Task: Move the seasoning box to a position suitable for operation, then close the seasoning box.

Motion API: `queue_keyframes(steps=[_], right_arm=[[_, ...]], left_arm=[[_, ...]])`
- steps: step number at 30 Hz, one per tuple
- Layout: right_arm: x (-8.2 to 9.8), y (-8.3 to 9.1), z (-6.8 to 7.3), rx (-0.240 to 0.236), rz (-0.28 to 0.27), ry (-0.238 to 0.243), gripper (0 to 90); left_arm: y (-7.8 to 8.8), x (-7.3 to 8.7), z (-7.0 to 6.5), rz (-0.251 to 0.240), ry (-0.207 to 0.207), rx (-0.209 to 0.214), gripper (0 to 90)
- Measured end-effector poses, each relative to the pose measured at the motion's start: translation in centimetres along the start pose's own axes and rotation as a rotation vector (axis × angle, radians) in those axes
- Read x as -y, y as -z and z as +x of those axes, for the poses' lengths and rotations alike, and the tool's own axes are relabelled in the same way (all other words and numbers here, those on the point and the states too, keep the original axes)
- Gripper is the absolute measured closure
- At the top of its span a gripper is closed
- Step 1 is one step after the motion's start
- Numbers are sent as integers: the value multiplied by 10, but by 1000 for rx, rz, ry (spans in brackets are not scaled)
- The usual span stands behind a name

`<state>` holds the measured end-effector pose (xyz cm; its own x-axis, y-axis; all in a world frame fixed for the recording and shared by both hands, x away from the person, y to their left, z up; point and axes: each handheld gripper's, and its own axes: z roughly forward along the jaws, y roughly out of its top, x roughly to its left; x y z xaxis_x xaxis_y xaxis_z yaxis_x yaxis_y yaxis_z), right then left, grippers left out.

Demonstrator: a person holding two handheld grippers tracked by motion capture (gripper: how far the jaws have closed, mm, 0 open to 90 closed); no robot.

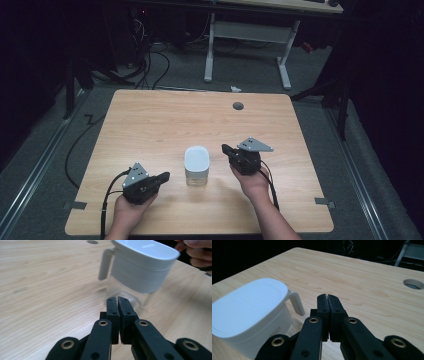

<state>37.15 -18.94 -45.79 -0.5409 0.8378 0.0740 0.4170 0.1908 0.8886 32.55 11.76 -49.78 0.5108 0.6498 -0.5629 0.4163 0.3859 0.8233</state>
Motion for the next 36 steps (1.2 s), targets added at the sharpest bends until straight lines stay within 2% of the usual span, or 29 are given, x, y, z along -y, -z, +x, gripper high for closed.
queue_keyframes(steps=[3, 9, 11, 12, 16, 18, 21, 22, 23, 25, 26, 27, 29, 30, 33, 36], right_arm=[[6, 3, -6, 7, -1, 2, 890], [29, 15, -19, 34, 15, -16, 875], [39, 21, -27, 45, 13, -27, 871], [44, 25, -32, 56, 12, -36, 870], [68, 43, -50, 105, 17, -79, 862], [79, 55, -57, 134, 14, -87, 849], [96, 77, -61, 191, 1, -67, 811], [102, 85, -63, 206, -3, -66, 788], [104, 90, -64, 218, -5, -77, 748], [102, 96, -66, 246, 4, -47, 673], [102, 95, -66, 279, 6, -17, 643], [103, 94, -67, 287, 14, -16, 626], [106, 88, -69, 278, 26, -49, 591], [106, 87, -70, 276, 25, -61, 582], [105, 86, -73, 274, 21, -58, 572], [106, 88, -76, 280, 19, -77, 567]], left_arm=[[1, -5, 8, -20, -20, -30, 881], [5, -12, 28, -54, 8, -105, 876], [5, -11, 34, -56, -21, -141, 869], [6, -11, 37, -57, -28, -156, 869], [14, -9, 48, -68, 0, -203, 869], [20, -7, 53, -71, -25, -241, 869], [35, -6, 58, -91, -48, -293, 853], [40, -6, 59, -107, -46, -308, 825], [45, -4, 60, -129, -65, -334, 768], [50, -1, 61, -130, -87, -367, 676], [50, -1, 61, -132, -91, -379, 643], [51, -2, 62, -136, -85, -388, 618], [50, -4, 61, -149, -65, -395, 573], [49, -3, 60, -150, -66, -396, 563], [44, 0, 59, -125, -94, -398, 544], [42, 2, 59, -112, -86, -394, 543]])
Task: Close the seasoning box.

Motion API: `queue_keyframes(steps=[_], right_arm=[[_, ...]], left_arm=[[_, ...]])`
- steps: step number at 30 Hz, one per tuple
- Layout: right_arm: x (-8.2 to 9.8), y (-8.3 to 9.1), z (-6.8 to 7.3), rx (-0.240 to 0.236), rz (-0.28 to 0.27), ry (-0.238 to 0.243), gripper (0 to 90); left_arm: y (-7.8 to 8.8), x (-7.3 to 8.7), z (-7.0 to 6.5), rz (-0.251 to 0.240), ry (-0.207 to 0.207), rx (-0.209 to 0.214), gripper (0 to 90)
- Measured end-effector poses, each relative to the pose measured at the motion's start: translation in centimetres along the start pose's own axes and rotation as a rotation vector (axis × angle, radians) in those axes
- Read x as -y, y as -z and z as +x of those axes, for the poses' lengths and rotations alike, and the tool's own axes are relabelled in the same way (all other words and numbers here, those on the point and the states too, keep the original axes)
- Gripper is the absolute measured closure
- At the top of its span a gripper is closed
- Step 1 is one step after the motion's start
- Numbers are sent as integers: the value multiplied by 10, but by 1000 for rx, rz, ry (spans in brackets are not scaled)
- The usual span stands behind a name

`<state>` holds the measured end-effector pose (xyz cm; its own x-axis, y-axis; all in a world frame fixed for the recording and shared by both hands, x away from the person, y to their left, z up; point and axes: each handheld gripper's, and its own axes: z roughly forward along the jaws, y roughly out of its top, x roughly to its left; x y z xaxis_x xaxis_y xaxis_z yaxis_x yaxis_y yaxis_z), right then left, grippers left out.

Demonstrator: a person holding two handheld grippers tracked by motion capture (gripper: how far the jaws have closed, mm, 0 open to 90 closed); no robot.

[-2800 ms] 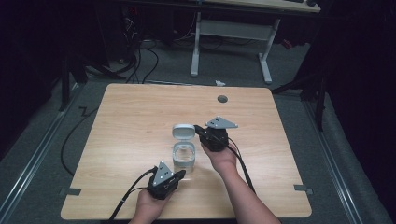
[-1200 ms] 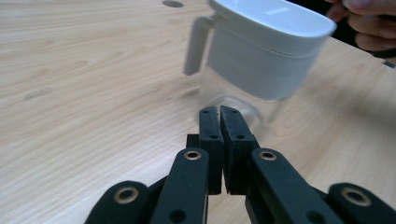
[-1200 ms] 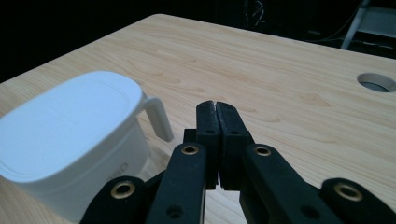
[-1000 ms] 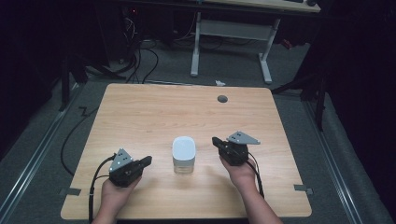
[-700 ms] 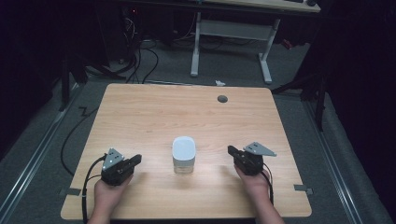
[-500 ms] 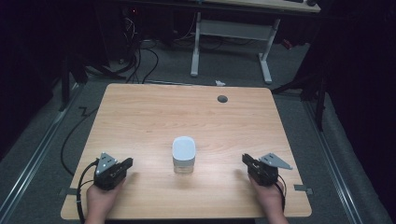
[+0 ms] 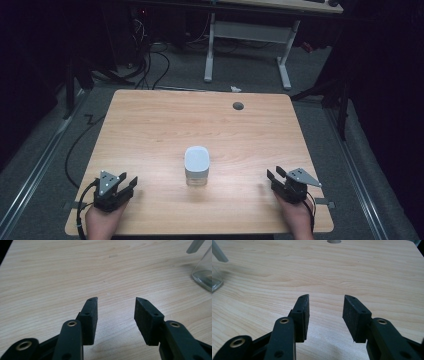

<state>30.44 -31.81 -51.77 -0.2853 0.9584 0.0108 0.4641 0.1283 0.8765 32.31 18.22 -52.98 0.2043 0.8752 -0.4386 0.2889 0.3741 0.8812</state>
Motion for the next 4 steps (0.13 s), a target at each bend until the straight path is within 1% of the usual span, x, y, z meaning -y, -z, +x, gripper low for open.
queue_keyframes(steps=[2, 4], right_arm=[[0, 1, 0, 7, 0, -7, 553], [0, 2, 2, 11, 2, 1, 529]], left_arm=[[0, 1, -1, 8, -11, 4, 543], [0, 0, -3, 8, -3, 18, 543]])
